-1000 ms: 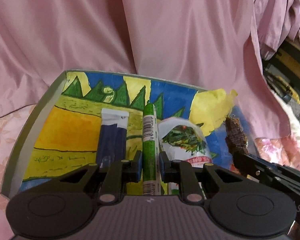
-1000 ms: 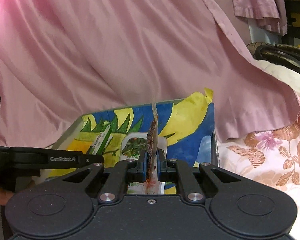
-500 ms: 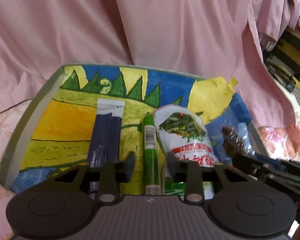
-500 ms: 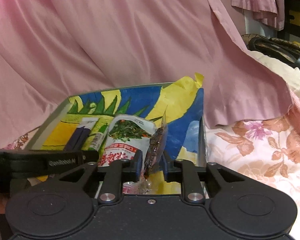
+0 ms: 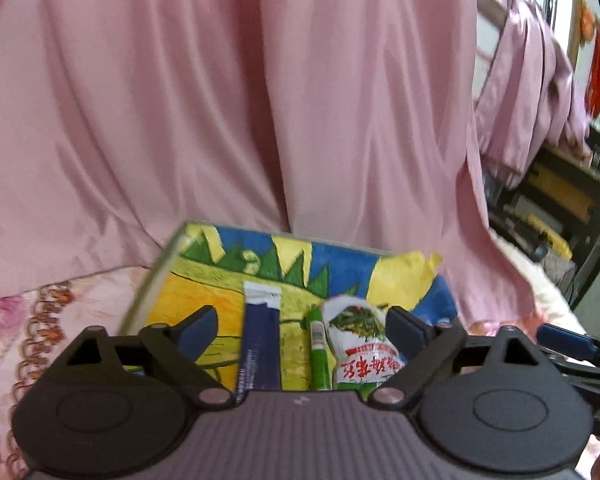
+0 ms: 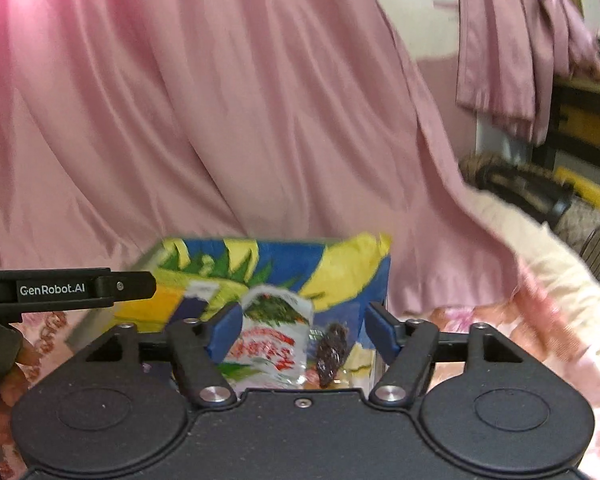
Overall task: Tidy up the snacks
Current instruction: 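Open both tools to release the items in the tray and withdraw, then grasp the mandarin orange with the left tool while the right tool grasps the gold candy pouch, then carry the orange with the left tool while the right tool carries the gold pouch into the tray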
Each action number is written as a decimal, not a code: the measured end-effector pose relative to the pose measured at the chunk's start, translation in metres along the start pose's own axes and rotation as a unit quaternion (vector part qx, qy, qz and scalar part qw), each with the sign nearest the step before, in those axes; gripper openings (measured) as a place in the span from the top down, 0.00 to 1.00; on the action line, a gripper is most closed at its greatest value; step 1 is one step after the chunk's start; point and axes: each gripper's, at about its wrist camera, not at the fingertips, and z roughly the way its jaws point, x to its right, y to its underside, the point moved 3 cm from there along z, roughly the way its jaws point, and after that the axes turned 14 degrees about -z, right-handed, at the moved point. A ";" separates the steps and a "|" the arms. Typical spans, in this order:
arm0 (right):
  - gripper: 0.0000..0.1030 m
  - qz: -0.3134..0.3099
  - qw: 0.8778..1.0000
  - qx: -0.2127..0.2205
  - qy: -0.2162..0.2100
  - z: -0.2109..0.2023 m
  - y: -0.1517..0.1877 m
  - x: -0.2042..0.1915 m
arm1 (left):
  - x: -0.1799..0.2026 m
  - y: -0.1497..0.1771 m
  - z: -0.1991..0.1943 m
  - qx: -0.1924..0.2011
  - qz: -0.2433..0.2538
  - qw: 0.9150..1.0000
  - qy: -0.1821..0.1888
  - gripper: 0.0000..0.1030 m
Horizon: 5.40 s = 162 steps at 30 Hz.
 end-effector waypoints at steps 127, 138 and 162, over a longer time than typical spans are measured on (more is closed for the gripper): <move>0.52 0.098 0.975 -0.082 -0.183 -0.037 0.156 -0.072 | -0.064 0.150 -0.054 -0.154 0.096 0.983 0.002 0.57; 0.58 0.149 0.964 -0.074 -0.207 -0.009 0.153 -0.066 | -0.061 0.151 -0.052 -0.158 0.094 0.983 0.005 0.65; 0.72 0.120 0.964 -0.147 -0.188 -0.070 0.167 -0.083 | -0.066 0.174 -0.092 -0.175 0.082 0.981 0.020 0.66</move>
